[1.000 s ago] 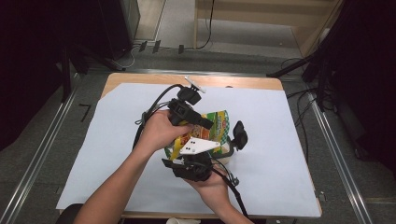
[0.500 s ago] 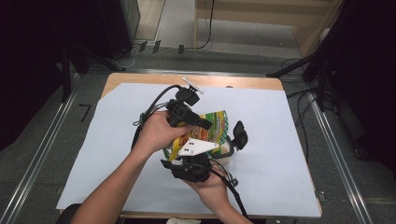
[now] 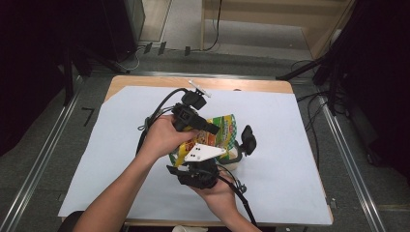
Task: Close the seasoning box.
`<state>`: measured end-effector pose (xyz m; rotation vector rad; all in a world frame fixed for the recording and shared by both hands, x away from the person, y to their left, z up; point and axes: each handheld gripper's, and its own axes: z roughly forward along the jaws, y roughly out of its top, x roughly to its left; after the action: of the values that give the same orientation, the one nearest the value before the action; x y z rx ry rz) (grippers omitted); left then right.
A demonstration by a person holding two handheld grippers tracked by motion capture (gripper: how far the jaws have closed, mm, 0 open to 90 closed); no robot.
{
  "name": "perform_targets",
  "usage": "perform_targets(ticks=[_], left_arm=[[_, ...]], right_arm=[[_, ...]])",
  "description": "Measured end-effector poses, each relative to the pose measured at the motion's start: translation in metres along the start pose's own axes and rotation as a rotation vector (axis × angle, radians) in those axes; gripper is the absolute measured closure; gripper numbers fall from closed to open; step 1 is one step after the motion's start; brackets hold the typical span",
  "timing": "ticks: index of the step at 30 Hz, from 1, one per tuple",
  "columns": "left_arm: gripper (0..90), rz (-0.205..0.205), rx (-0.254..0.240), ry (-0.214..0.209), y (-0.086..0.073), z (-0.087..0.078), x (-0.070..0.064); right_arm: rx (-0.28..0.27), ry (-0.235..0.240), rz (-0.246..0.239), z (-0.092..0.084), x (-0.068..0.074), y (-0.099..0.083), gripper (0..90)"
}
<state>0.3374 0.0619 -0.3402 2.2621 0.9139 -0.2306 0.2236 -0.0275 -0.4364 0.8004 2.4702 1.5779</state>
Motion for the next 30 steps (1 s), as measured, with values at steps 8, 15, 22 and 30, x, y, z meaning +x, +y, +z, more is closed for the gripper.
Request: perform_targets(ticks=[8,15,22,30], left_arm=[[82.0,0.009,-0.011,0.002,0.0,-0.002,-0.002],[82.2,0.011,-0.018,0.009,0.001,-0.003,-0.005],[83.0,0.018,-0.002,0.009,0.004,0.0,-0.005],[83.1,0.04,-0.012,0.034,0.004,0.0,-0.012]], right_arm=[[-0.007,0.001,-0.007,-0.001,0.001,0.0,66.6],[-0.01,0.005,0.0,-0.001,0.0,0.0,67.3],[-0.019,0.011,0.027,0.0,-0.002,-0.001,67.7],[-0.017,0.008,0.035,-0.001,-0.003,-0.001,67.9]])
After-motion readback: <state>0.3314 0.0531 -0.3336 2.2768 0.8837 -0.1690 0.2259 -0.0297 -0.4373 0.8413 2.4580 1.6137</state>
